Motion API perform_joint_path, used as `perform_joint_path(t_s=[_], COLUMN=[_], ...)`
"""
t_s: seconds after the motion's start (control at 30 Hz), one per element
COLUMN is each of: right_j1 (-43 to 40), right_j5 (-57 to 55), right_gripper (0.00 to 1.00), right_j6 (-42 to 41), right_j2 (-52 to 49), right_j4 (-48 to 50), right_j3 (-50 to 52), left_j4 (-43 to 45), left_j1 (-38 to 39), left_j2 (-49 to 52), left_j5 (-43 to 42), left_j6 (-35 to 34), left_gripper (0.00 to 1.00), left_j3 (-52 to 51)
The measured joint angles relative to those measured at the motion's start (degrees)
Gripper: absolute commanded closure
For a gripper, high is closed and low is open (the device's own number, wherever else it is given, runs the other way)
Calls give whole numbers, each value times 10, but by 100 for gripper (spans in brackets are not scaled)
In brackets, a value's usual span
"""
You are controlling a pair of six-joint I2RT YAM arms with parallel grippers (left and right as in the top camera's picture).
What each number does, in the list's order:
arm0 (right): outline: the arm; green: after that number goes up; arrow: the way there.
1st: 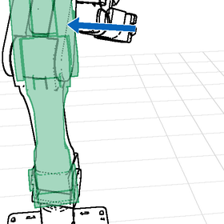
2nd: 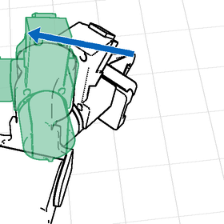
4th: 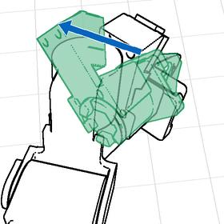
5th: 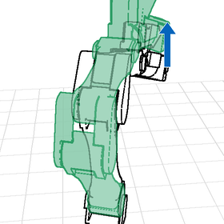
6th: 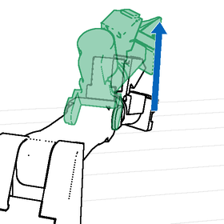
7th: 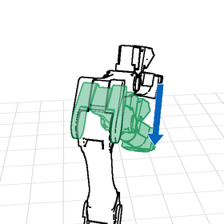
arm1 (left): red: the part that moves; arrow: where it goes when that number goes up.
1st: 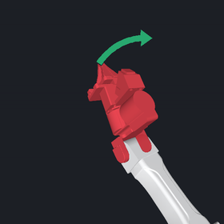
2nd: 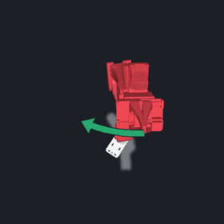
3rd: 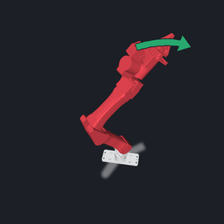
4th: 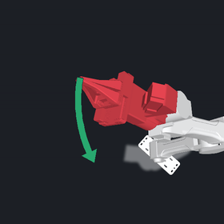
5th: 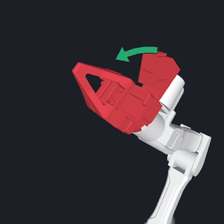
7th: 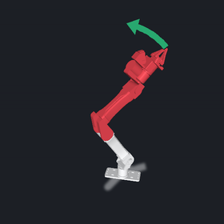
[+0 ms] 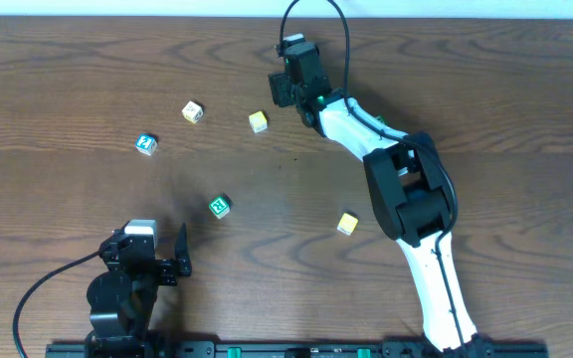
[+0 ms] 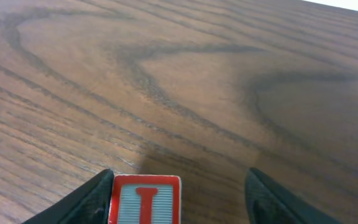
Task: Spell out Ai2
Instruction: 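Lift the red 'I' block and carry it toward the table center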
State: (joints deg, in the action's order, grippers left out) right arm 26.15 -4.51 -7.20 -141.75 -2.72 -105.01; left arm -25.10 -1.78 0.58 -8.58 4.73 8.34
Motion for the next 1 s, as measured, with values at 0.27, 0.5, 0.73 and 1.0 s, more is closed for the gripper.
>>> perform_joint_path(t_s=[0.27, 0.5, 0.73, 1.0], right_j1=[0, 0, 4, 10], right_j5=[2, 3, 4, 4], right_gripper=[46, 58, 67, 80], right_j6=[0, -1, -2, -2], right_j2=[0, 0, 0, 0], right_j4=[-19, -27, -27, -26], right_j3=[0, 0, 0, 0], left_j4=[0, 0, 0, 0], left_j1=[0, 0, 0, 0], left_j2=[0, 0, 0, 0], left_j5=[0, 0, 0, 0], left_j6=[0, 0, 0, 0], left_gripper=[5, 5, 5, 5], left_j3=[0, 0, 0, 0])
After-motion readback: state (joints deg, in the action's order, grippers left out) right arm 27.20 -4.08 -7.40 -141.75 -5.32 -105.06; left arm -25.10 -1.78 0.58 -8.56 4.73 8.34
